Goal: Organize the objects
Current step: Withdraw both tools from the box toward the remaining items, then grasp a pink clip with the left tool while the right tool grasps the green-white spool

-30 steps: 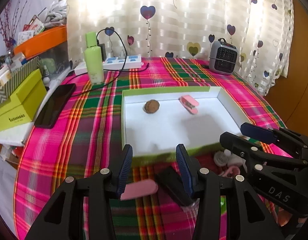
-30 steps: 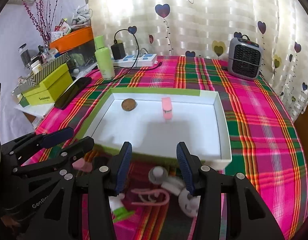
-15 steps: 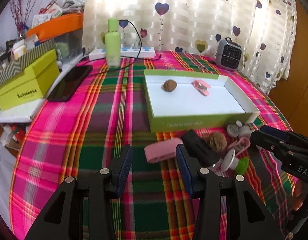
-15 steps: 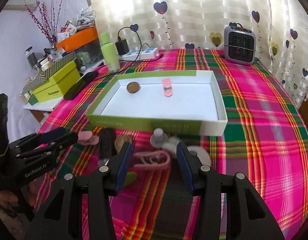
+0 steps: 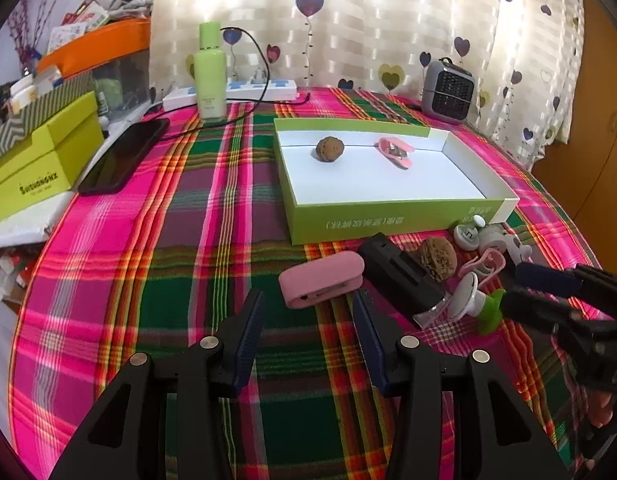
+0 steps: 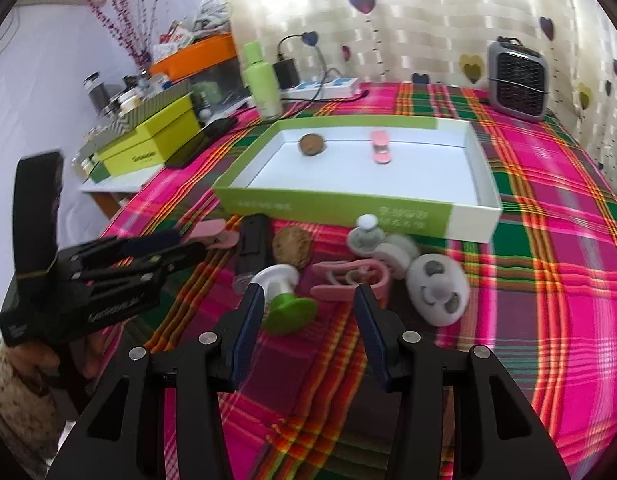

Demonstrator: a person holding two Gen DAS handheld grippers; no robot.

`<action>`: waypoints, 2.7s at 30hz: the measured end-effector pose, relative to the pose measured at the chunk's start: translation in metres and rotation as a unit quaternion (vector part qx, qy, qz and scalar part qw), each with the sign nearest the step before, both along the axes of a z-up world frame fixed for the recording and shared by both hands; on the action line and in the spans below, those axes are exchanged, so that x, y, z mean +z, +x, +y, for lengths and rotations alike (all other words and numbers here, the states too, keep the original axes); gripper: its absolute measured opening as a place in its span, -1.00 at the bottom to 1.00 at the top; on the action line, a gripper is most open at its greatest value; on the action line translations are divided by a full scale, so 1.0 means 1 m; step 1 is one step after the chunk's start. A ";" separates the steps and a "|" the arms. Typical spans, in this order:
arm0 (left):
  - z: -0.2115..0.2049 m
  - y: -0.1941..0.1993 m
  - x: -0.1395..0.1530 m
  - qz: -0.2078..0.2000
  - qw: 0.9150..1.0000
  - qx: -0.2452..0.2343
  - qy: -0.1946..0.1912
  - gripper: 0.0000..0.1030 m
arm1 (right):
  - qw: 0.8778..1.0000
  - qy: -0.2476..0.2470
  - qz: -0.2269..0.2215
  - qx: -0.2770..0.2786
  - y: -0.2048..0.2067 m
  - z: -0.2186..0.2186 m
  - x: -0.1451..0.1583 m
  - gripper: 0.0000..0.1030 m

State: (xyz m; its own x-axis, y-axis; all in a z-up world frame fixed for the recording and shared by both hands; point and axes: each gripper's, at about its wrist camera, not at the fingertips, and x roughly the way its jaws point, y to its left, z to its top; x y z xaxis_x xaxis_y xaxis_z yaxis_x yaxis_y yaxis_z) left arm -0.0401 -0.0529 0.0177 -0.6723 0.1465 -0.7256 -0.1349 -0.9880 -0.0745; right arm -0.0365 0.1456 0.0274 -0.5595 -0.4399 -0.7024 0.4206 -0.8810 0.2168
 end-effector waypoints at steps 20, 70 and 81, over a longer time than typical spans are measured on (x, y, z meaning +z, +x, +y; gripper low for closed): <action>0.005 -0.029 -0.004 -0.013 0.998 -0.049 -0.023 -0.13 | 0.998 0.017 -0.030 0.047 -0.007 -0.022 -0.015 -0.07; 0.008 -0.024 -0.007 -0.025 0.998 -0.049 -0.032 -0.69 | 0.999 0.024 -0.017 0.032 -0.007 -0.020 -0.013 -0.35; 0.008 -0.014 0.000 -0.017 0.998 -0.047 -0.023 -0.69 | 0.999 0.018 -0.007 0.030 -0.003 -0.020 -0.008 -0.35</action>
State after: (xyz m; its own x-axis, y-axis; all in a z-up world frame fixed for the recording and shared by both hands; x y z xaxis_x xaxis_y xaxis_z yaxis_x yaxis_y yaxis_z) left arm -0.0545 -0.0453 0.0176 -0.6319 0.1743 -0.7552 -0.2255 -0.9736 -0.0360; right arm -0.0393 0.1258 0.0194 -0.5227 -0.4473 -0.7257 0.4705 -0.8613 0.1919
